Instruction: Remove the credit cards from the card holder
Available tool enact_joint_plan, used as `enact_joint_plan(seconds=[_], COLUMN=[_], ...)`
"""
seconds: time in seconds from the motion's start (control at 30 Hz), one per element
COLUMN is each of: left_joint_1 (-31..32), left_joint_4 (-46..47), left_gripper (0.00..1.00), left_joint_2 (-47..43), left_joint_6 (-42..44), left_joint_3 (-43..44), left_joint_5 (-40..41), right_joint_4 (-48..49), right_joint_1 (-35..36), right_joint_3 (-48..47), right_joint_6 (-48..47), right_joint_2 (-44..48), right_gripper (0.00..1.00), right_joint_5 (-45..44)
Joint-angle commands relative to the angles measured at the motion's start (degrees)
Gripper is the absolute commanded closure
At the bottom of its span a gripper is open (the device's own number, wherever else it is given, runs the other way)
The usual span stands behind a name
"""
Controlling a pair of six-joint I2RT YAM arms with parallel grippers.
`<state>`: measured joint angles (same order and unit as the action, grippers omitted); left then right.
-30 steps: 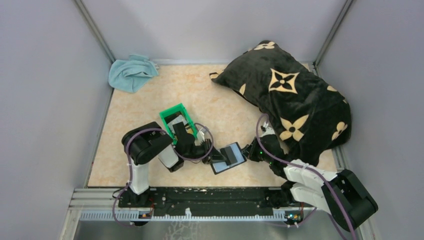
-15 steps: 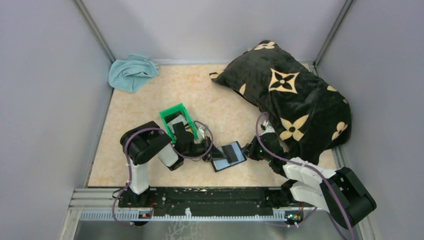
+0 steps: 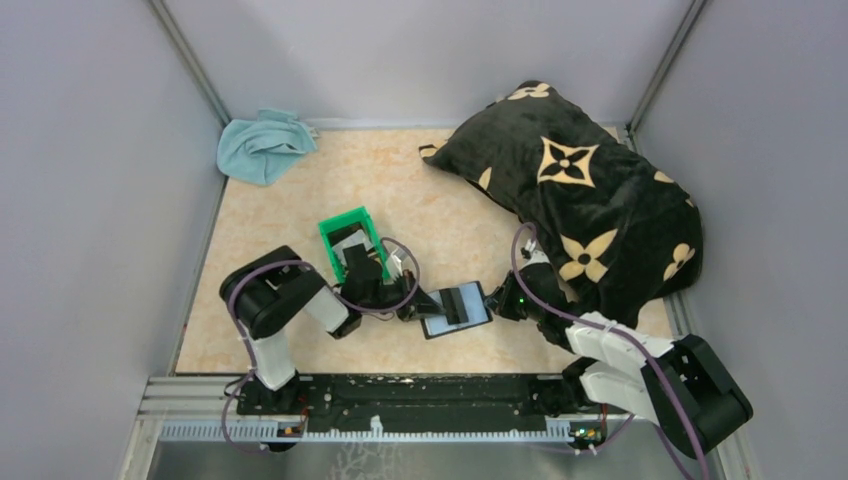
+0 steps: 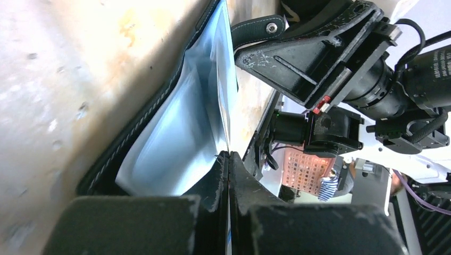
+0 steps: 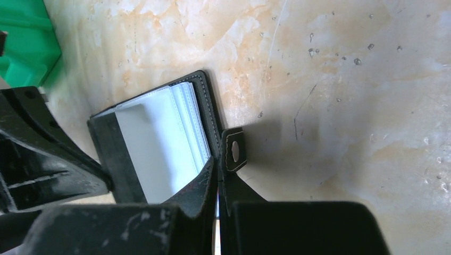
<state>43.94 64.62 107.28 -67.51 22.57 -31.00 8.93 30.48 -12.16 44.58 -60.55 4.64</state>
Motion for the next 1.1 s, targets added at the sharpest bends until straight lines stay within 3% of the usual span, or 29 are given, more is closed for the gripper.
enact_joint_plan(seconds=[0.0, 0.37, 0.57, 0.63, 0.77, 0.8, 0.93, 1.07], left_joint_1=[-2.97, -3.95, -5.13, -5.27, -5.52, -5.61, -5.62, -5.71], left_joint_4=[-8.31, -34.77, -37.13, -33.64, -24.22, -22.67, -21.7, -22.01], left_gripper=[1.0, 1.0, 1.0, 1.0, 1.0, 1.0, 1.0, 1.0], left_joint_2=[-6.91, -27.48, -30.14, -29.47, -30.39, -30.78, -31.46, -31.19], left_joint_6=[6.1, 21.19, 25.38, 24.57, 20.63, 20.02, 19.56, 19.12], left_joint_3=[-2.68, 1.05, 4.1, 4.16, 2.38, 2.57, 6.36, 9.06], left_joint_5=[1.0, 5.68, 4.53, 1.71, -0.57, -0.64, -1.42, -3.01], right_joint_4=[-2.22, -1.65, 3.41, 6.36, 16.2, 17.04, 21.29, 23.4], right_joint_1=[-0.68, -0.68, -0.68, -0.68, -0.68, -0.68, -0.77, -0.82], right_joint_3=[-2.61, -4.49, -5.54, -5.96, -3.92, -3.96, -3.84, -3.49], right_joint_6=[-1.4, -5.76, -9.21, -9.35, -5.88, -5.83, -5.25, -4.4], right_joint_2=[0.26, 4.01, 9.32, 9.95, 13.1, 13.82, 14.93, 14.35], right_gripper=[1.0, 1.0, 1.0, 0.99, 0.64, 0.59, 0.48, 0.46], right_joint_5=[-0.87, 4.12, 12.29, 17.55, 22.36, 22.75, 24.97, 26.8])
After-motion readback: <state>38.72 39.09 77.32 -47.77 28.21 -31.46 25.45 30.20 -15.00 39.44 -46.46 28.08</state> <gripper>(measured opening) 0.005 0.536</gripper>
